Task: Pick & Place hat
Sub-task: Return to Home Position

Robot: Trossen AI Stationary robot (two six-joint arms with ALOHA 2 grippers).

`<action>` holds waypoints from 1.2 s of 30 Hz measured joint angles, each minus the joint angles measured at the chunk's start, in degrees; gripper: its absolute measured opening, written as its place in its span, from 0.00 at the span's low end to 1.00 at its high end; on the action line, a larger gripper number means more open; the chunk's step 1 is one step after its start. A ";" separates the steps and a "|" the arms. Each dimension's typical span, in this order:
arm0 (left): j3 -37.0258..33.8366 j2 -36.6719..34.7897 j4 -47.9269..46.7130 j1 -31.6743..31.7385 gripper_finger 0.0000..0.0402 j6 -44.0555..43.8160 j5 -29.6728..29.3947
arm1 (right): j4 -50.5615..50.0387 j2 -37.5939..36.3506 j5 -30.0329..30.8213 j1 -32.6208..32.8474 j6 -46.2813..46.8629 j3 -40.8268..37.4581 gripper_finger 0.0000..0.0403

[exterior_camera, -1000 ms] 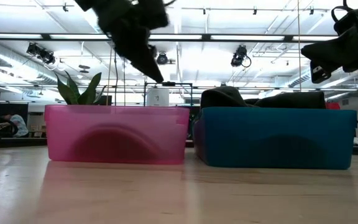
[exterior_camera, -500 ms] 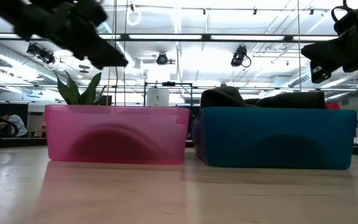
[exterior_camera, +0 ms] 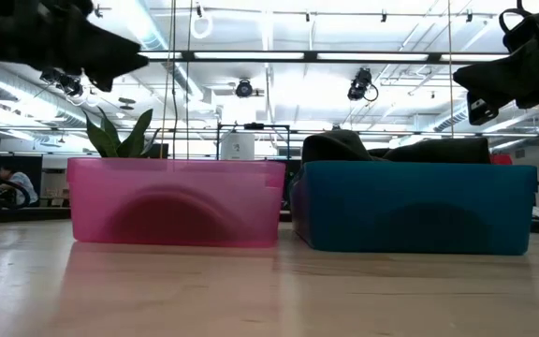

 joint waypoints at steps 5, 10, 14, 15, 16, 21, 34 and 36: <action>-3.29 -8.51 -0.17 0.00 0.41 0.31 9.13 | 0.02 0.00 0.00 0.00 0.00 0.00 0.08; -4.28 -15.73 -1.70 0.02 0.41 0.11 10.61 | 0.02 0.00 0.00 0.00 0.01 0.00 0.08; -4.18 -17.50 -4.08 0.05 0.41 1.18 10.96 | 0.04 0.00 0.00 0.00 0.00 0.00 0.08; -4.20 -17.49 -3.91 0.07 0.41 1.49 11.34 | 0.04 0.00 0.00 0.00 0.01 0.00 0.08; -4.17 -17.43 -3.52 0.15 0.41 1.57 11.45 | 0.04 0.00 0.02 0.00 0.01 0.00 0.08; -4.21 -17.48 -2.63 0.37 0.41 1.62 11.46 | 0.05 0.00 -0.01 0.00 0.00 0.00 0.08; -4.21 -17.39 -2.29 0.37 0.41 3.53 11.44 | 0.05 0.00 -0.01 0.00 0.02 0.00 0.08; -4.21 -17.37 -2.29 0.37 0.41 3.56 11.44 | 0.06 0.00 0.00 0.00 0.00 0.00 0.08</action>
